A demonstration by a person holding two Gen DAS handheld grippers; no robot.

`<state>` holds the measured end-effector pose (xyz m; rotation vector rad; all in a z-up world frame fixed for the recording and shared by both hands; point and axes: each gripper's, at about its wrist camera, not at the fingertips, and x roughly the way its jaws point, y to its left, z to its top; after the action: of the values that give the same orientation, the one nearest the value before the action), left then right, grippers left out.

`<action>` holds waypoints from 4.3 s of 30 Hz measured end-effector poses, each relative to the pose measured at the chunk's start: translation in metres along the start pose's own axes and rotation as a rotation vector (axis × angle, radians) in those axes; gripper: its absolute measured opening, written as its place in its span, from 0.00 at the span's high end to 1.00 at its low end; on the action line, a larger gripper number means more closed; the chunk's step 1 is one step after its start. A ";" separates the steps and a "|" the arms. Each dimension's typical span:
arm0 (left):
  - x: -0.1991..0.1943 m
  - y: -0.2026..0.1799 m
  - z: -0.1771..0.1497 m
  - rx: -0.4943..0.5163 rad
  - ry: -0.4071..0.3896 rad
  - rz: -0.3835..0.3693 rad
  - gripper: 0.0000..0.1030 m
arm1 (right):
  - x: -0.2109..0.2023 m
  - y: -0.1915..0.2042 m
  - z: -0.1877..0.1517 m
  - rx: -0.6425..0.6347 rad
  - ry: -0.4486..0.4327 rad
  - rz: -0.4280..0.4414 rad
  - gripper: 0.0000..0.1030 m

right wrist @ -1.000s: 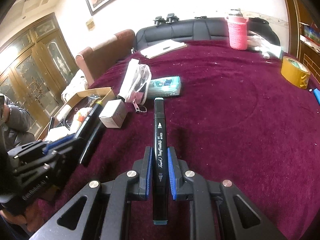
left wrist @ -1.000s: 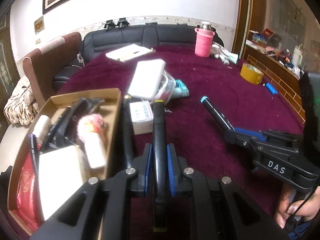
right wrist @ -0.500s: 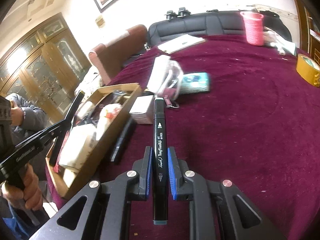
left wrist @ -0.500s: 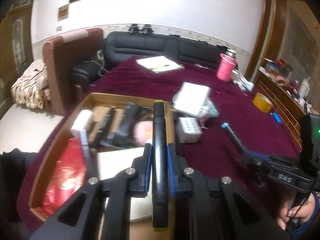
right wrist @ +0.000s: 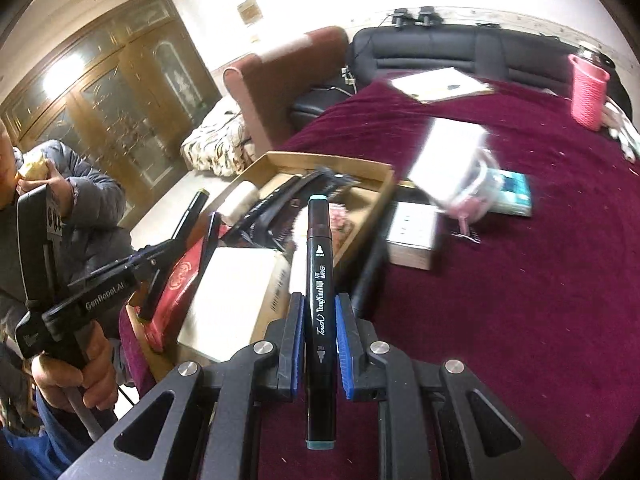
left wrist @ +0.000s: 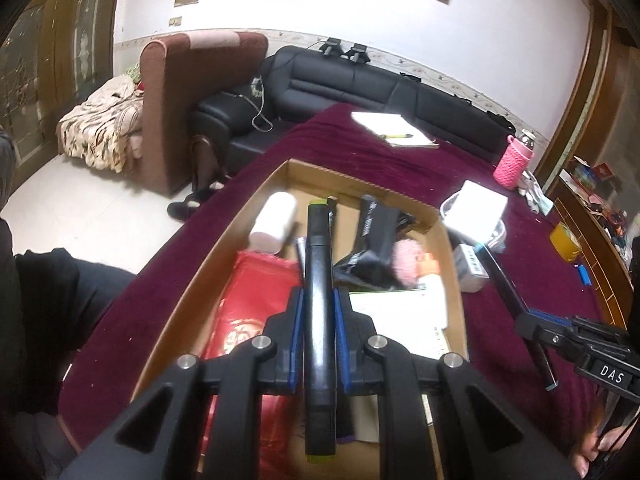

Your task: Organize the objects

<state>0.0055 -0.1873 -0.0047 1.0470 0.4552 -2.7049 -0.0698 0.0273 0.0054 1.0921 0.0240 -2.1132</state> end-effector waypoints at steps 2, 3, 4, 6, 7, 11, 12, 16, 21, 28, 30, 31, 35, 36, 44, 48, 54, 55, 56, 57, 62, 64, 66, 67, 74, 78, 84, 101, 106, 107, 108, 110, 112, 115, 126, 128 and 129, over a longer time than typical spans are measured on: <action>0.004 0.005 -0.002 -0.010 0.009 0.006 0.86 | 0.008 0.004 0.004 0.003 0.013 0.005 0.83; 0.004 0.007 -0.002 -0.012 0.011 0.006 0.86 | 0.013 0.005 0.006 0.009 0.020 0.007 0.83; 0.007 0.008 -0.002 -0.013 0.014 0.008 0.86 | 0.019 0.006 0.008 0.016 0.028 0.006 0.83; 0.012 0.010 -0.002 -0.015 0.022 0.011 0.86 | 0.026 0.007 0.012 0.030 0.036 0.004 0.83; 0.014 0.009 -0.001 -0.012 0.026 0.011 0.86 | 0.028 0.007 0.014 0.038 0.038 0.005 0.83; 0.023 0.009 0.002 -0.002 0.040 0.013 0.86 | 0.039 0.007 0.022 0.057 0.049 -0.006 0.83; 0.026 0.009 0.003 -0.001 0.045 0.009 0.86 | 0.042 0.007 0.022 0.061 0.053 -0.007 0.83; 0.034 0.006 0.008 0.006 0.058 0.001 0.86 | 0.052 0.005 0.026 0.089 0.068 -0.002 0.83; 0.040 0.002 0.015 0.021 0.058 0.006 0.86 | 0.058 0.006 0.033 0.110 0.071 0.003 0.83; 0.044 0.000 0.021 0.034 0.062 0.008 0.86 | 0.071 0.010 0.041 0.114 0.077 -0.009 0.83; 0.044 0.000 0.021 0.035 0.063 0.009 0.86 | 0.073 0.011 0.044 0.114 0.073 -0.011 0.83; 0.044 0.000 0.022 0.036 0.063 0.009 0.86 | 0.073 0.011 0.044 0.120 0.072 -0.012 0.83; 0.044 -0.002 0.021 0.050 0.068 0.007 0.86 | 0.076 0.011 0.046 0.130 0.073 -0.005 0.83; 0.044 -0.003 0.021 0.052 0.068 0.008 0.86 | 0.077 0.012 0.047 0.130 0.071 -0.003 0.83; 0.042 -0.003 0.021 0.051 0.073 -0.001 0.86 | 0.079 0.017 0.049 0.104 0.063 -0.004 0.83; 0.042 -0.003 0.021 0.050 0.074 -0.004 0.86 | 0.080 0.018 0.049 0.090 0.066 -0.001 0.82; 0.037 -0.002 0.022 0.042 0.066 -0.007 0.86 | 0.081 0.021 0.048 0.084 0.068 0.005 0.81; 0.036 -0.002 0.022 0.040 0.065 -0.009 0.86 | 0.081 0.021 0.048 0.083 0.067 0.004 0.81; 0.035 -0.002 0.022 0.040 0.062 -0.008 0.86 | 0.081 0.022 0.048 0.081 0.066 0.003 0.81; 0.034 -0.001 0.022 0.040 0.060 -0.005 0.86 | 0.081 0.022 0.048 0.081 0.065 0.003 0.81; 0.032 0.000 0.022 0.038 0.058 -0.004 0.86 | 0.078 0.020 0.046 0.081 0.062 -0.008 0.81; 0.032 0.000 0.022 0.038 0.058 -0.005 0.86 | 0.076 0.018 0.045 0.089 0.063 -0.002 0.81; 0.031 0.001 0.022 0.036 0.058 -0.003 0.86 | 0.074 0.017 0.045 0.091 0.062 -0.003 0.81; 0.031 0.000 0.022 0.036 0.057 -0.004 0.86 | 0.073 0.016 0.045 0.093 0.061 -0.004 0.81; 0.028 0.001 0.022 0.026 0.055 -0.001 0.85 | 0.069 0.011 0.044 0.103 0.059 0.008 0.80; 0.025 0.003 0.022 0.018 0.055 0.001 0.82 | 0.063 0.009 0.043 0.109 0.054 0.023 0.80; 0.017 0.000 0.023 0.021 0.043 -0.001 0.80 | 0.041 -0.010 0.041 0.144 0.020 0.032 0.80; 0.007 -0.051 0.014 0.102 0.042 -0.088 0.74 | 0.037 -0.081 0.036 0.259 0.017 -0.112 0.74; 0.010 -0.066 0.009 0.120 0.056 -0.117 0.74 | 0.051 -0.073 0.045 0.226 0.009 -0.189 0.39; 0.011 -0.069 0.008 0.122 0.059 -0.122 0.74 | 0.056 -0.072 0.047 0.211 0.014 -0.215 0.39; 0.011 -0.070 0.007 0.125 0.060 -0.126 0.74 | 0.061 -0.072 0.048 0.205 0.020 -0.224 0.39; 0.010 -0.074 0.005 0.132 0.064 -0.135 0.74 | 0.072 -0.074 0.045 0.206 0.042 -0.211 0.43; 0.010 -0.080 0.002 0.147 0.073 -0.146 0.74 | 0.079 -0.079 0.040 0.208 0.067 -0.226 0.62; 0.010 -0.091 -0.003 0.176 0.095 -0.187 0.74 | 0.065 -0.093 0.033 0.242 0.039 -0.209 0.63; 0.046 -0.157 -0.016 0.265 0.218 -0.222 0.74 | 0.003 -0.140 0.004 0.319 -0.056 -0.135 0.63; 0.057 -0.161 -0.016 0.266 0.235 -0.179 0.74 | 0.001 -0.150 0.002 0.350 -0.050 -0.099 0.62; 0.064 -0.164 -0.016 0.270 0.244 -0.152 0.74 | -0.001 -0.151 0.002 0.358 -0.052 -0.088 0.62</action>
<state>-0.0798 -0.0337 -0.0255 1.4818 0.2169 -2.8406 -0.1650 0.1366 -0.0386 1.2586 -0.3493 -2.2797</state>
